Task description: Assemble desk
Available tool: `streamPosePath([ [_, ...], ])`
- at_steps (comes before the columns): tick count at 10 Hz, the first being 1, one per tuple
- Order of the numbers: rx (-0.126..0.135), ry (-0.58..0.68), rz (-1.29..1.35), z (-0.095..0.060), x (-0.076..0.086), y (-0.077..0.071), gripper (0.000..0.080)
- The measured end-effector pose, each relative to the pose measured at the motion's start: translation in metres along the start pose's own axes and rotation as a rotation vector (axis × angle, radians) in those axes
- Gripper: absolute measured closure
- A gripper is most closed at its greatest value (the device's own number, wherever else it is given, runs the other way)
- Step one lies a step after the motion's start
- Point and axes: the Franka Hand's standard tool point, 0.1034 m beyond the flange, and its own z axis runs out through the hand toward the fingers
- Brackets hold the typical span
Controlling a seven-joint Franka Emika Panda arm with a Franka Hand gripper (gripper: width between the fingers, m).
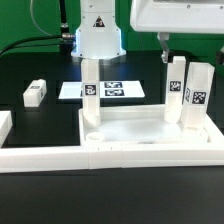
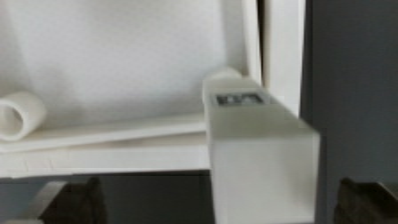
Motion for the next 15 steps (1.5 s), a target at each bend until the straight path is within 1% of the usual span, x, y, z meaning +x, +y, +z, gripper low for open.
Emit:
streamPosePath([
  [1, -0.003, 0.006, 0.010, 0.004, 0.001, -0.002, 0.0151],
  [3, -0.014, 0.035, 0.021, 0.020, 0.001, -0.003, 0.0151],
  [4, -0.014, 0.041, 0.044, 0.024, -0.001, -0.004, 0.0151],
  [5, -0.013, 0.043, 0.061, 0.023, 0.000, -0.002, 0.0158],
  [6, -0.013, 0.043, 0.063, 0.023, 0.000, -0.002, 0.0321],
  [7, -0.011, 0.043, 0.103, 0.023, 0.000, -0.002, 0.0321],
  [8, -0.008, 0.044, 0.205, 0.024, 0.000, -0.002, 0.0502],
  [9, -0.008, 0.044, 0.246, 0.024, 0.000, -0.001, 0.0511],
  [14, -0.002, 0.046, 0.654, 0.025, 0.000, 0.000, 0.0511],
  [15, -0.014, 0.063, 0.859, 0.026, 0.002, 0.001, 0.0511],
])
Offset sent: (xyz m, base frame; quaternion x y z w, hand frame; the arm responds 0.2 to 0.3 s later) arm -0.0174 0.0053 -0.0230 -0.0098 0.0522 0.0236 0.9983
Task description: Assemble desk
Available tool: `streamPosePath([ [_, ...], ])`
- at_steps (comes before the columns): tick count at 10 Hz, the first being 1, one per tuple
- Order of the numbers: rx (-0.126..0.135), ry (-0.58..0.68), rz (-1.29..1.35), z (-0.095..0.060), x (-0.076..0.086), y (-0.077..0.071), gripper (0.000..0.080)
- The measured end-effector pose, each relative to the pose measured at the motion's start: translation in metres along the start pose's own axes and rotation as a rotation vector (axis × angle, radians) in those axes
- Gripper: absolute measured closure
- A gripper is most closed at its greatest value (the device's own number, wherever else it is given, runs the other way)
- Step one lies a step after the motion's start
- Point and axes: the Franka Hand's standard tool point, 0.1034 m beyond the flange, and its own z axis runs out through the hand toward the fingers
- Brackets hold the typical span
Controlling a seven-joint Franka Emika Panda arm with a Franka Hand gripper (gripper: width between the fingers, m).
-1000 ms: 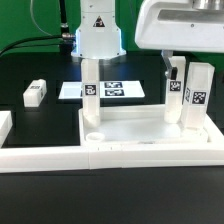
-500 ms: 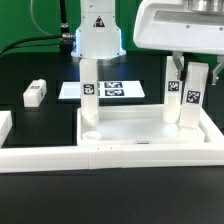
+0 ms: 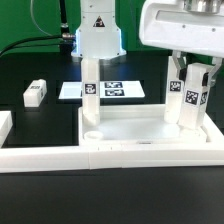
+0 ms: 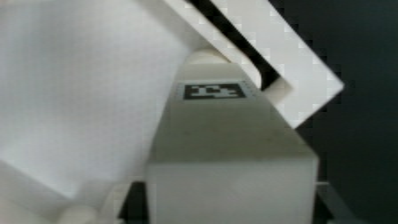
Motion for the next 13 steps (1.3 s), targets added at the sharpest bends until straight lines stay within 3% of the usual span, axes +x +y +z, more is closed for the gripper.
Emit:
streamPosePath([
  [1, -0.016, 0.000, 0.167, -0.0002, 0.0000, -0.0007, 0.0511],
  [3, -0.013, -0.008, 0.492, 0.0010, 0.0027, -0.0014, 0.0511],
  [6, 0.071, -0.031, 0.942, 0.0027, 0.0002, 0.0008, 0.0509],
  [9, 0.076, -0.031, 0.898, 0.0026, -0.0023, 0.0000, 0.0499],
  [10, 0.076, -0.030, 0.892, 0.0027, -0.0025, -0.0001, 0.0304],
  [11, 0.076, -0.029, 0.868, 0.0027, -0.0025, -0.0002, 0.0304],
  [12, 0.096, -0.023, 0.769, 0.0020, 0.0003, -0.0023, 0.0183],
  [13, 0.131, -0.019, 0.607, 0.0021, 0.0049, -0.0049, 0.0160],
])
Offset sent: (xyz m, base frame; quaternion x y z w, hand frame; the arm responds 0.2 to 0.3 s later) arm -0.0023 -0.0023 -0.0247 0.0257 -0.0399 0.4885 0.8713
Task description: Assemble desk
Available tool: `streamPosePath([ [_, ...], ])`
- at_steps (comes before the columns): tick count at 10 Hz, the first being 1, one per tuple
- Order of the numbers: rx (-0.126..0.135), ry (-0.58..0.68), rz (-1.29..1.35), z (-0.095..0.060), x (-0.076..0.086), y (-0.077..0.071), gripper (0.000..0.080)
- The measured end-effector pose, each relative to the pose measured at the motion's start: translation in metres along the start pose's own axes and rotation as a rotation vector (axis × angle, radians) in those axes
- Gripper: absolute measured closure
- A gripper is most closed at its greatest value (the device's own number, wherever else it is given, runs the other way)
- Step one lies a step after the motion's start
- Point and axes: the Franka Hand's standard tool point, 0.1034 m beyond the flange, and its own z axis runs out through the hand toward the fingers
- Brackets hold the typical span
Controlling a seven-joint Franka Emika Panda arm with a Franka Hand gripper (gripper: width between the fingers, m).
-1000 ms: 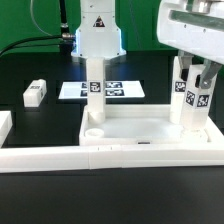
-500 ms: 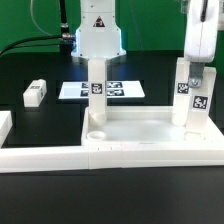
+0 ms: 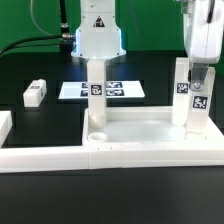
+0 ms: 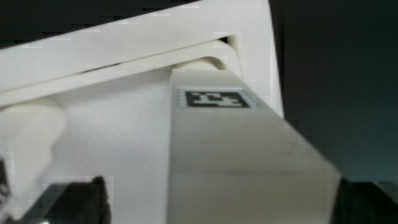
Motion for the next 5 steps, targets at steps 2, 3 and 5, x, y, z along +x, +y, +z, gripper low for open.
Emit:
streamPosePath([
  [2, 0.005, -0.010, -0.166, -0.0005, -0.0043, 0.0004, 0.0152],
  [3, 0.008, -0.012, -0.217, -0.0022, -0.0089, 0.0007, 0.0151],
  [5, 0.005, -0.008, -0.357, -0.0002, -0.0053, 0.0010, 0.0151],
])
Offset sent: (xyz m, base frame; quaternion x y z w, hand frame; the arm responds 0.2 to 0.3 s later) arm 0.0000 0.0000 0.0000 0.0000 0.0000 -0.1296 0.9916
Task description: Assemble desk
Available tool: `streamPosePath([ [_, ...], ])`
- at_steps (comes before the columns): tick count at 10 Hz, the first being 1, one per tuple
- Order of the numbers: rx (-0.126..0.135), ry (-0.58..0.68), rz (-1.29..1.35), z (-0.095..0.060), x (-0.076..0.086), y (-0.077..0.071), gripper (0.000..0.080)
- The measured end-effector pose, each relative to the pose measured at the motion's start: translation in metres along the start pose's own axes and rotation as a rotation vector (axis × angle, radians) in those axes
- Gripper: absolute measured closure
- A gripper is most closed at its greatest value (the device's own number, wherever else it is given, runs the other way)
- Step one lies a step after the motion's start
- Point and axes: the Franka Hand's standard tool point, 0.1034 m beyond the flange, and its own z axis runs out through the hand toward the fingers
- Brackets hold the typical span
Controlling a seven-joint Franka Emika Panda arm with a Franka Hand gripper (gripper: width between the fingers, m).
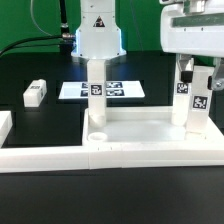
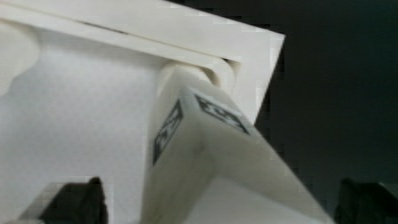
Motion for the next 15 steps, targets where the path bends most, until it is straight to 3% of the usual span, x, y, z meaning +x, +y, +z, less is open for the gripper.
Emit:
streamPosePath([
  [1, 0.005, 0.001, -0.088, -0.001, -0.001, -0.001, 0.0151],
  [2, 0.034, 0.014, -0.257, -0.003, -0.002, -0.006, 0.0151],
  [4, 0.037, 0.021, -0.656, -0.001, -0.009, -0.007, 0.0151],
  [7, 0.039, 0.026, -0.620, 0.001, -0.009, -0.005, 0.0165],
  [9, 0.036, 0.022, -0.510, 0.002, -0.008, -0.003, 0.0499],
  [12, 0.023, 0.016, -0.263, 0.003, -0.005, 0.001, 0.0499],
  [13, -0.002, 0.006, -0.041, 0.003, -0.006, 0.003, 0.0499],
  [15, -0.013, -0.020, 0.327, 0.004, -0.010, 0.003, 0.0502],
])
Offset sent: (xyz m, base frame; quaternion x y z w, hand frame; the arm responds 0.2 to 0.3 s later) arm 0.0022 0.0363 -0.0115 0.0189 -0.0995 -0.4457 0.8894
